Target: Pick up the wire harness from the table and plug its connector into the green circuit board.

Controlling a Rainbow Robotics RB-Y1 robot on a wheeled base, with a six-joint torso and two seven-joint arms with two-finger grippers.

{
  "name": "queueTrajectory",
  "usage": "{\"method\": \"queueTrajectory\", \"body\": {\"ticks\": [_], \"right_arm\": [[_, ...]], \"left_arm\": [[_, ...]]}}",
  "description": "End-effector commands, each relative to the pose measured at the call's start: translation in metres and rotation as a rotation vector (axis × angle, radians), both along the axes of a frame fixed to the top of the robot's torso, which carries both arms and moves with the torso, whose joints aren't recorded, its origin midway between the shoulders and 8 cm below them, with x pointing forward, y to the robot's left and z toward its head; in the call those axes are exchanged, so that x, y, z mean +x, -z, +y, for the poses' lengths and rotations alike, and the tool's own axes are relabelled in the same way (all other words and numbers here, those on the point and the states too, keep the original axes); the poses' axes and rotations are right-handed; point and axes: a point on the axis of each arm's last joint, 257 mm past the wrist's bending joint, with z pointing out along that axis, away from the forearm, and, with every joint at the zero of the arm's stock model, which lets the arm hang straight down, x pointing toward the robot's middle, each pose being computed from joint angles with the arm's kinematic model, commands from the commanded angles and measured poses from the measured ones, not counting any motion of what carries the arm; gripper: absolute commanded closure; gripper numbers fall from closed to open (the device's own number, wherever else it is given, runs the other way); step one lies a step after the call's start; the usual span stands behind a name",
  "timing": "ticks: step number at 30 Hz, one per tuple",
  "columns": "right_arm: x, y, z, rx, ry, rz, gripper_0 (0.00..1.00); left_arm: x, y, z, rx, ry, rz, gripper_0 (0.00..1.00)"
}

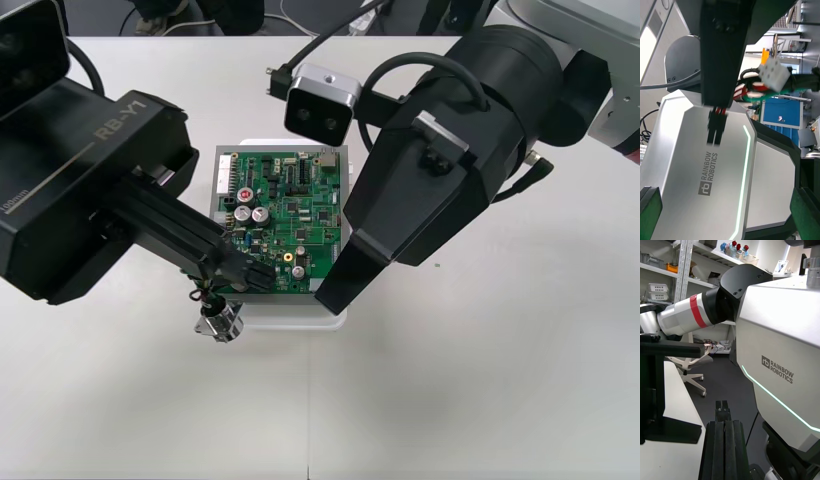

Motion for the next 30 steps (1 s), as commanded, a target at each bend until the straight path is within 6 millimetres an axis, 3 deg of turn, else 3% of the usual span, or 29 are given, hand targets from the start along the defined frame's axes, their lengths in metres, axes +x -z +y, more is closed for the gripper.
{"method": "queueTrajectory", "body": {"ticks": [1, 6, 17, 30], "right_arm": [[0.016, -0.016, -0.013, 0.049, 0.063, -0.028, 0.0], [0.027, -0.015, -0.016, 0.07, 0.095, -0.044, 0.0], [0.053, -0.006, -0.018, 0.115, 0.173, -0.195, 0.0], [0.068, 0.026, -0.021, 0.152, 0.194, -0.449, 0.0]], "left_arm": [[-0.004, 0.003, 0.031, 0.039, 0.011, 0.0, 1.0], [0.002, 0.003, 0.047, 0.033, 0.003, 0.013, 1.0], [0.043, -0.008, 0.072, -0.053, -0.125, 0.082, 1.0], [0.089, 0.003, 0.113, -0.106, -0.292, 0.118, 1.0]]}}
